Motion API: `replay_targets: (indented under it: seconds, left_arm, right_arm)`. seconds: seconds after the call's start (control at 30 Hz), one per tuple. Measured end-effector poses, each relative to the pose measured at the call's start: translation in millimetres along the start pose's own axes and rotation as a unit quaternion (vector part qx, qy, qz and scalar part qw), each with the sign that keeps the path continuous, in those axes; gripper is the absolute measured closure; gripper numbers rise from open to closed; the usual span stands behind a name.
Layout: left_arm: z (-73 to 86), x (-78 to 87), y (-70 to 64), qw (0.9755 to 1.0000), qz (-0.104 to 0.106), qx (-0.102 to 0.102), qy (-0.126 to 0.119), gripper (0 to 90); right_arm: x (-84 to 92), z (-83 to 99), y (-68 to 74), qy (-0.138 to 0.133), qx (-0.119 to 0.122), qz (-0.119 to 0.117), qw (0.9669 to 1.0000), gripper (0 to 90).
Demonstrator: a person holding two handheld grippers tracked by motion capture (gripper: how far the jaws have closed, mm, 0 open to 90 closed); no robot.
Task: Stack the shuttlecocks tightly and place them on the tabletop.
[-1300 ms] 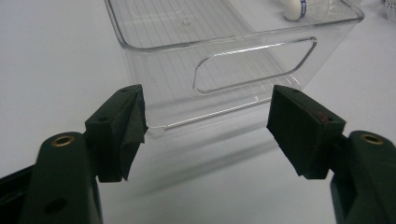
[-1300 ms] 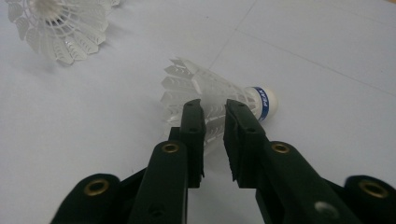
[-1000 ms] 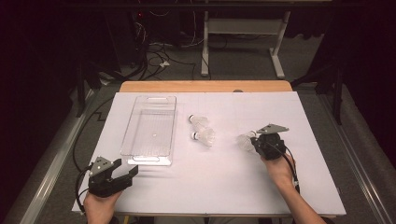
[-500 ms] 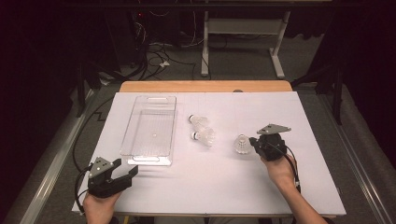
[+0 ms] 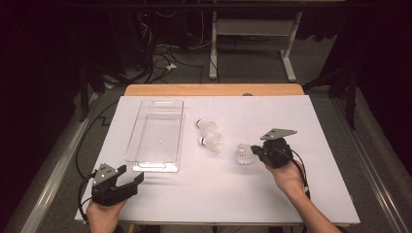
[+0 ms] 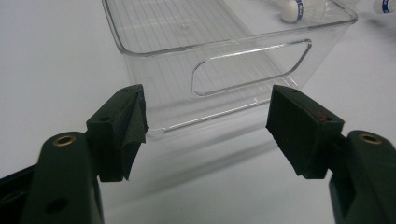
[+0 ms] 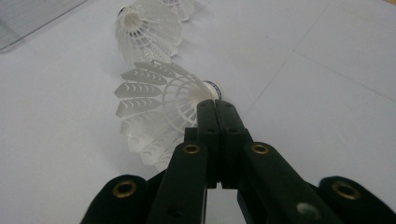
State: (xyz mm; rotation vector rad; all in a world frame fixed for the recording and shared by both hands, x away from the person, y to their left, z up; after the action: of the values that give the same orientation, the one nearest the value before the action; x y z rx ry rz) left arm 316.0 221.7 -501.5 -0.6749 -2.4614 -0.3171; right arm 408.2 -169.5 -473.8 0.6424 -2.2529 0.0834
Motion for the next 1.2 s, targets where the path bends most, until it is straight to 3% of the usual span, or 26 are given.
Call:
replay_targets:
  seconds: [0.83,1.2]
  left_arm:
    - [0.2,-0.8,0.2,1.0000,0.001,0.001,0.001,29.7]
    - [0.1,-1.1,0.1,1.0000,0.003,0.001,0.001,29.7]
  right_arm:
    - [-10.2,-2.0,23.0,0.028,0.000,-0.049,0.9984,90.0]
    - [-18.1,-2.3,27.6,0.043,0.003,-0.050,0.9978,90.0]
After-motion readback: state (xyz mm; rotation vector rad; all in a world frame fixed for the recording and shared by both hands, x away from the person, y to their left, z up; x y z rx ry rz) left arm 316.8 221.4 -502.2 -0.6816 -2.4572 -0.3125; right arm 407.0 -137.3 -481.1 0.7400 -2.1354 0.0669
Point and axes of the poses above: each handheld gripper's, and its own axes: x roughly backward along the jaws, z roughly out of its underside, y roughly to its left, the point moved 9 cm from there along -x, roughly forward along the jaws, and after that the axes turned 14 degrees about -x, right-handed, at the moved point
